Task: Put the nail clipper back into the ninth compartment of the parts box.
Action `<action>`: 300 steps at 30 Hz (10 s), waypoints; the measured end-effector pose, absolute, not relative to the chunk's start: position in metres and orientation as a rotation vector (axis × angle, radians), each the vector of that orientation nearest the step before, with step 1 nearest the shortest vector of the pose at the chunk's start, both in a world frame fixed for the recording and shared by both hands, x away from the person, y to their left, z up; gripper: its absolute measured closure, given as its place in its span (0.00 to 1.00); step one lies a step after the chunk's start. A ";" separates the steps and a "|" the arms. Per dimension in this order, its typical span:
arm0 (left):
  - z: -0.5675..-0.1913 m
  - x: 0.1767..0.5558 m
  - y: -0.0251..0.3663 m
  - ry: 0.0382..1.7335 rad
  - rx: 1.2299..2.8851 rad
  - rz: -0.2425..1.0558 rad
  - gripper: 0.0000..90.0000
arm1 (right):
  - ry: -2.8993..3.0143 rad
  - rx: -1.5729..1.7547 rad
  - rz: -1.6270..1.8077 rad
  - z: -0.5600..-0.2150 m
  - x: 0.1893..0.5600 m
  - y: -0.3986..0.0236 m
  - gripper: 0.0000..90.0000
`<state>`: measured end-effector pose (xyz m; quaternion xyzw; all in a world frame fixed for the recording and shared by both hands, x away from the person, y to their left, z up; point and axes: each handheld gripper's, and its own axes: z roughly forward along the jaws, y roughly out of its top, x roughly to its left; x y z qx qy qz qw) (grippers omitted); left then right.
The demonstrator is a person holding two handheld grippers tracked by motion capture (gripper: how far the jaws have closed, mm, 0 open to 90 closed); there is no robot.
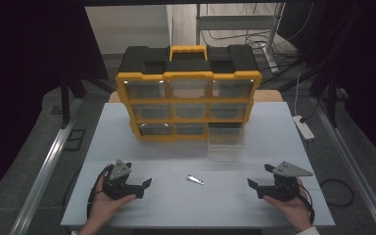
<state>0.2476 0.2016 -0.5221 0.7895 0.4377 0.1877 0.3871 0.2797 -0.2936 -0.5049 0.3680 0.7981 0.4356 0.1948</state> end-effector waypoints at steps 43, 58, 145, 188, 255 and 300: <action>-0.526 0.247 0.202 1.129 2.031 0.466 0.07 | 2.260 1.015 1.240 -0.483 0.284 -0.278 0.18; -0.527 0.249 0.202 1.121 2.032 0.475 0.07 | 2.301 0.950 1.242 -0.459 0.287 -0.260 0.18; -0.529 0.248 0.202 1.101 2.052 0.484 0.08 | 2.661 0.611 1.129 -0.434 0.317 -0.116 0.19; -0.529 0.247 0.202 1.087 2.067 0.483 0.08 | 2.861 0.571 0.837 -0.492 0.330 -0.083 0.23; -0.530 0.247 0.203 1.079 2.078 0.489 0.08 | 2.849 0.395 0.800 -0.467 0.326 -0.080 0.88; -0.530 0.247 0.203 1.080 2.072 0.489 0.08 | 2.671 0.476 1.045 -0.418 0.324 -0.109 0.88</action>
